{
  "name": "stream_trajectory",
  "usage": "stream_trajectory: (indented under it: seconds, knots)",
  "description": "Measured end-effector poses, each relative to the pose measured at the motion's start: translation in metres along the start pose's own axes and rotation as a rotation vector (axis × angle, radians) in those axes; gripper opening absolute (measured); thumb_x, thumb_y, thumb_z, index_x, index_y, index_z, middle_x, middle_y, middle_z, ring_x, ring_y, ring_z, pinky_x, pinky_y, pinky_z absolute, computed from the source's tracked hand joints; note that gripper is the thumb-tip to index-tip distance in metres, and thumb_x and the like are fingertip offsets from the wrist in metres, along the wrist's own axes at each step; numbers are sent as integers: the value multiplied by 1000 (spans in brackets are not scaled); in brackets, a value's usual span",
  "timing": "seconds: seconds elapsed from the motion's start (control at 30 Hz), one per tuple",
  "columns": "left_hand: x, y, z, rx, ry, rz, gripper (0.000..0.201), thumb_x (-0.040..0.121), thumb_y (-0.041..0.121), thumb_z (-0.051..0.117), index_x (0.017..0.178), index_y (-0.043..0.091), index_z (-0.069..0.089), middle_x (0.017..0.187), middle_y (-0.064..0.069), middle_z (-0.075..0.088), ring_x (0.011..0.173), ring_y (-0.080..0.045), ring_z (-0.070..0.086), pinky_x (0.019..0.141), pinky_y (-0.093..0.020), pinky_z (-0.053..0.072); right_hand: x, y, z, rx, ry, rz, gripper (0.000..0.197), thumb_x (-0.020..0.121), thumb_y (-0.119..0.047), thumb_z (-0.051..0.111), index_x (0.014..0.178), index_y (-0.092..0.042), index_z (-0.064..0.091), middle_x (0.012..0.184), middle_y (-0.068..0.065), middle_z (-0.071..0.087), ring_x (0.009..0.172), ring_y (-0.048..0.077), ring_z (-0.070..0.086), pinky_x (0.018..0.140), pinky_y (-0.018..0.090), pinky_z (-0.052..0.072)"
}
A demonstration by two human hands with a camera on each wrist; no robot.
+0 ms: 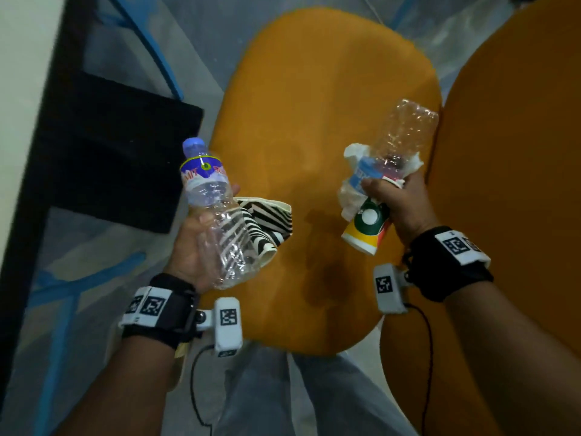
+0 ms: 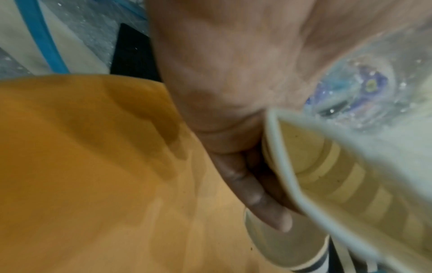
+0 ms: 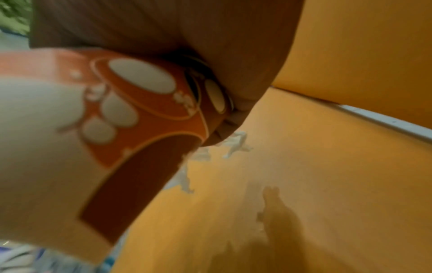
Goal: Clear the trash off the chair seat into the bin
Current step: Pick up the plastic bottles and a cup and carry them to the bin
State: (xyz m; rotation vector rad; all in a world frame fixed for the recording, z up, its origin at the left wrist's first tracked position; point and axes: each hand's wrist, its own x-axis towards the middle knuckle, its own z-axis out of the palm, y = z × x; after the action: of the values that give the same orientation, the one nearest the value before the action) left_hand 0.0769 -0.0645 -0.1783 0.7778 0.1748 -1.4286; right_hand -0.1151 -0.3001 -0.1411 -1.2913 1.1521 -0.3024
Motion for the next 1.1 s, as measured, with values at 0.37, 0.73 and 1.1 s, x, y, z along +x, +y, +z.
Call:
stream_trajectory:
  seconds: [0.37, 0.73, 1.1]
  knots:
    - [-99, -44, -32, -22, 326, 360, 90, 46, 45, 92, 128, 27, 59, 85, 1, 72, 76, -18, 69, 67, -36, 61, -67, -20, 106, -292, -530, -66, 32, 71, -8, 80, 100, -17, 68, 77, -23, 79, 70, -2, 75, 62, 11, 56]
    - [-251, -102, -113, 137, 908, 541, 66, 69, 38, 75, 129, 15, 57, 126, -15, 68, 114, -26, 67, 101, -44, 54, -171, 35, 223, -848, -771, -204, 47, 62, -35, 81, 107, -31, 67, 91, -19, 77, 89, 7, 75, 85, 36, 59]
    - [-305, -159, -244, -39, 976, 634, 25, 94, -12, 55, 113, 3, 55, 73, 11, 77, 70, -1, 73, 60, -14, 56, -245, 153, 363, -1112, -840, -268, 75, 59, -54, 74, 126, -25, 58, 110, -6, 71, 98, 19, 72, 89, 40, 60]
